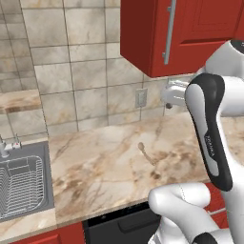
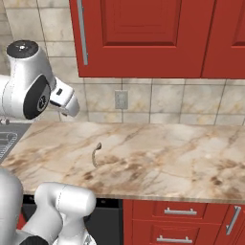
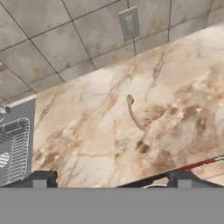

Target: Organize the utensils by type. Pick up the wooden spoons from the counter and place them in the open cabinet. Then pick up the metallic utensils from the counter and place them in the open drawer.

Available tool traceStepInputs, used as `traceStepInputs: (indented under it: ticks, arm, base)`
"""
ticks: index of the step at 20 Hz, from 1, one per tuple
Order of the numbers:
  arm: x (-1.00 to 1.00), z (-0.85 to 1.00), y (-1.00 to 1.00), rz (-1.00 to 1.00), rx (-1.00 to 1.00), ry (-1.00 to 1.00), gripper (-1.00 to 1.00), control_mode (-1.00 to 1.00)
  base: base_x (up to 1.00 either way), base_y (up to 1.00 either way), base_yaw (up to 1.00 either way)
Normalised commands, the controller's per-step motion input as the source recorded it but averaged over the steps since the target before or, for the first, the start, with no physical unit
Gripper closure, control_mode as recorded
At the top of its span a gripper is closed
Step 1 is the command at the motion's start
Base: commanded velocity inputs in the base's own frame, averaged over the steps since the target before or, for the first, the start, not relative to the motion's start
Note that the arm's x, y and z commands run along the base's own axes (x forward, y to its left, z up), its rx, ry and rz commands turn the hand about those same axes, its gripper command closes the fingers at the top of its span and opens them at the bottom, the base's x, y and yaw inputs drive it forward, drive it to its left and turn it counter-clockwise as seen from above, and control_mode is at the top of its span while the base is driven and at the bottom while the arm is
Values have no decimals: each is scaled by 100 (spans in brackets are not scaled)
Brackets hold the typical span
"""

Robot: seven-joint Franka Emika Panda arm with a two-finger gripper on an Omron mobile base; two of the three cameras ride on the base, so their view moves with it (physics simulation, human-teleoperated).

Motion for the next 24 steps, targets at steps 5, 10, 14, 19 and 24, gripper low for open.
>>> traceStepInputs:
  ticks: [5,10,14,19,24]
  arm:
    - [39,-99,1,1,0,21,-100,-100]
    - [28,-95,6,0,0,3,-100,-100]
    - [18,-88,0,0,0,2,-100,-100]
    - [16,-57,0,0,0,21,-100,-100]
    - [21,-49,0,0,0,20,-100,-100]
  base:
    - [0,0,0]
    - [0,0,0]
    - [0,0,0]
    - [0,0,0]
    - [0,0,0]
